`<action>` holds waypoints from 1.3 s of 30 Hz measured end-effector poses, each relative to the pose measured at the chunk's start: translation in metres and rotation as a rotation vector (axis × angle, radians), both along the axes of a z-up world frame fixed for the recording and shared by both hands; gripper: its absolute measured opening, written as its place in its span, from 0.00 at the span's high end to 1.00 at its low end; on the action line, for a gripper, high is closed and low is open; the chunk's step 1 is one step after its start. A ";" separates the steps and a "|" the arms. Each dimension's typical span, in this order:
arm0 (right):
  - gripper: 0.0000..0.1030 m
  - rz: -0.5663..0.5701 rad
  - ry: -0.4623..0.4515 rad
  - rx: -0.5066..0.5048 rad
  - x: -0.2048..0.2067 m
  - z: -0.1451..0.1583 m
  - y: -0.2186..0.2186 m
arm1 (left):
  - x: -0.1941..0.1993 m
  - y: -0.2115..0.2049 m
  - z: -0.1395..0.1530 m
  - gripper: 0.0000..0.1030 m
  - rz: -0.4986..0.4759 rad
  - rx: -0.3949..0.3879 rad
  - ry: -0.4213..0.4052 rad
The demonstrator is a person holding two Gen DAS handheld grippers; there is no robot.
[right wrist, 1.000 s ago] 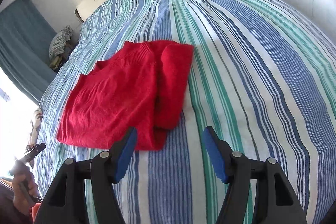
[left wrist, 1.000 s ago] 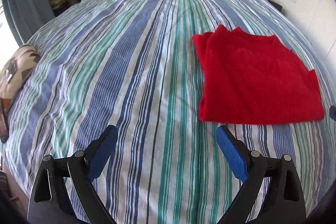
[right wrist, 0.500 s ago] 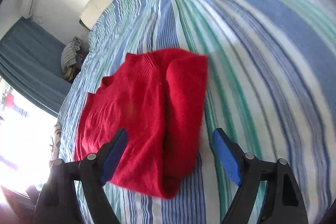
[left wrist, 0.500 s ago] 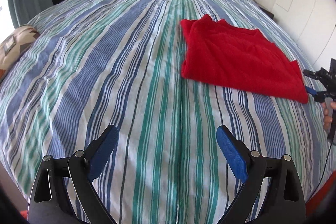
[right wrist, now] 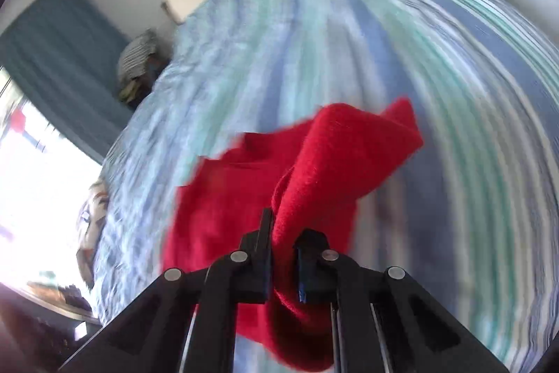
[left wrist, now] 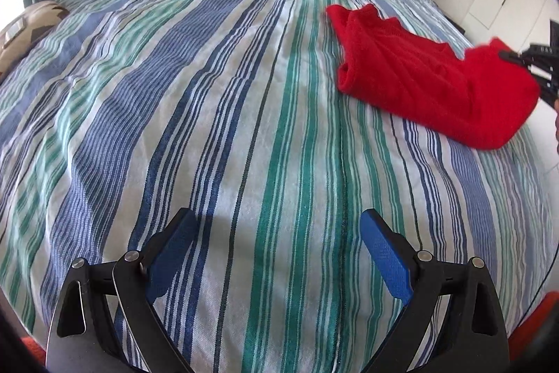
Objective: Fold small clothes
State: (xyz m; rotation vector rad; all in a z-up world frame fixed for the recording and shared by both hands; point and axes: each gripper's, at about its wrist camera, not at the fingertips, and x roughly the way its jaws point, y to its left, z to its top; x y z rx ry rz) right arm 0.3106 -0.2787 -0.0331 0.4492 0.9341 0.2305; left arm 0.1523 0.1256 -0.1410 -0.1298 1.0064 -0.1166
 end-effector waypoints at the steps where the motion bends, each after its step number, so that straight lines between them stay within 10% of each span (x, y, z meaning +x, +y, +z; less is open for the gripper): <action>1: 0.90 0.045 -0.007 -0.004 0.011 0.008 0.024 | 0.001 0.001 0.000 0.07 0.000 -0.003 -0.003; 6: 0.87 0.216 0.000 -0.067 0.055 0.003 0.146 | 0.003 0.013 0.003 0.07 0.027 -0.020 -0.012; 10: 0.56 0.294 0.158 -0.005 0.076 -0.041 0.196 | 0.003 0.022 0.002 0.07 0.047 -0.044 -0.006; 14: 0.56 0.293 0.067 0.081 0.059 -0.021 0.182 | 0.002 0.025 0.007 0.07 0.041 -0.079 -0.011; 18: 0.56 0.244 0.011 -0.135 0.048 -0.006 0.163 | 0.006 0.028 0.006 0.07 0.050 -0.127 0.004; 21: 0.77 0.295 0.067 -0.231 0.036 -0.033 0.166 | 0.008 0.028 0.004 0.07 0.055 -0.134 0.007; 27: 0.78 0.443 0.058 -0.386 0.001 -0.103 0.244 | 0.007 0.022 -0.002 0.07 0.044 -0.065 0.002; 39: 0.64 0.281 -0.168 -0.392 -0.050 -0.016 0.175 | 0.006 0.021 -0.004 0.07 0.027 -0.046 0.009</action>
